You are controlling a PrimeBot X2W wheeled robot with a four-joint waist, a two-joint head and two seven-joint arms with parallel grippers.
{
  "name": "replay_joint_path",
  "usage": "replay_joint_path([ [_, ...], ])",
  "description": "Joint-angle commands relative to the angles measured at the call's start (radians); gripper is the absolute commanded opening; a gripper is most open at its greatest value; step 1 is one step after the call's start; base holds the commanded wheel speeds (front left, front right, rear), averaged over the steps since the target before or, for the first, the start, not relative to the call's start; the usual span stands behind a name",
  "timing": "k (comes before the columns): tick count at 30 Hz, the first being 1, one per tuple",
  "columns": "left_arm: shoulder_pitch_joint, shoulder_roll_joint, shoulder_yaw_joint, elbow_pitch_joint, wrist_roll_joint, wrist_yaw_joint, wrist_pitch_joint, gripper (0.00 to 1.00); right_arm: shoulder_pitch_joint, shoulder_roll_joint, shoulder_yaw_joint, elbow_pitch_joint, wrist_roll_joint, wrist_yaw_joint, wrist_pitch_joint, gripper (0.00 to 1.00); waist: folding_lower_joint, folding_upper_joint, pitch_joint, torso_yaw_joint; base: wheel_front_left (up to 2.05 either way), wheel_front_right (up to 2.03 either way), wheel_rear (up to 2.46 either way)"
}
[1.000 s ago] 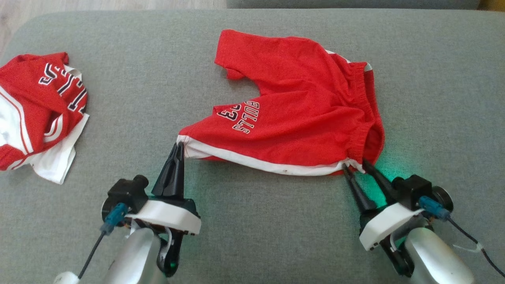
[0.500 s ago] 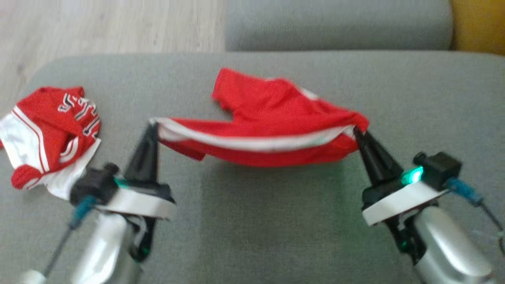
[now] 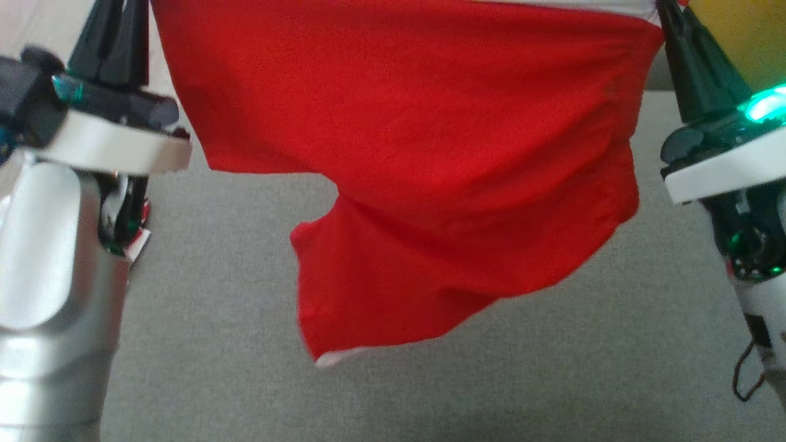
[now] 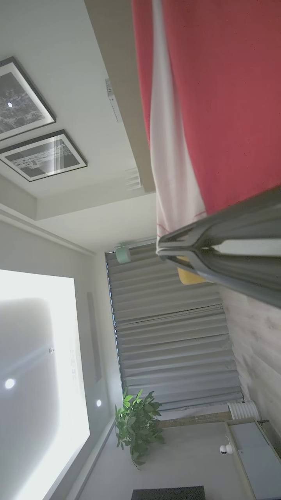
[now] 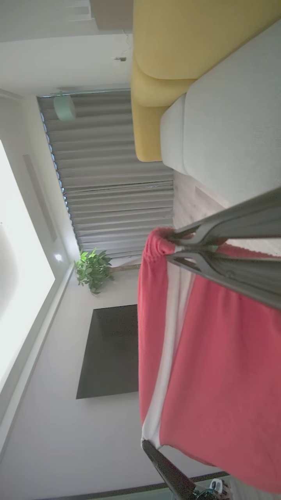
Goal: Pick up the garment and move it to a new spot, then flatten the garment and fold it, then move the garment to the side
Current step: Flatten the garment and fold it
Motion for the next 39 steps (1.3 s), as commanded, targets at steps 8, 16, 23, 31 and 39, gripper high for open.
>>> replay_joint_path([
  [8, -0.204, 0.015, 0.016, 0.119, 0.054, 0.057, -0.030, 0.00, -0.236, 0.012, 0.036, 0.124, -0.062, -0.001, 0.003, 0.00, 0.0001, 0.0000, 0.166, -0.011, 0.00, 0.00, 0.00],
  [16, -0.295, -0.050, 0.003, 0.199, 0.097, 0.104, -0.161, 0.00, -0.439, 0.018, 0.073, 0.331, -0.197, -0.001, -0.177, 0.00, 0.0001, 0.0000, 0.208, 0.010, 0.00, 0.00, 0.00],
  [23, -0.003, -0.121, 0.020, 0.230, 0.051, 0.093, -0.168, 0.00, -0.240, -0.002, 0.163, 0.470, -0.159, -0.001, -0.224, 0.00, 0.0001, 0.0000, 0.164, 0.029, 0.00, 0.00, 0.00],
  [31, 0.436, -0.215, 0.103, 0.210, 0.028, 0.088, -0.168, 0.00, 0.099, 0.019, 0.254, 0.484, -0.055, -0.001, -0.251, 0.00, 0.0001, 0.0000, 0.099, 0.025, 0.00, 0.00, 0.00],
  [39, 0.719, -0.244, 0.178, 0.124, 0.047, 0.080, -0.168, 0.00, 0.369, 0.039, 0.226, 0.377, -0.016, -0.001, -0.254, 0.00, 0.0001, 0.0000, 0.012, 0.015, 0.00, 0.00, 0.00],
])
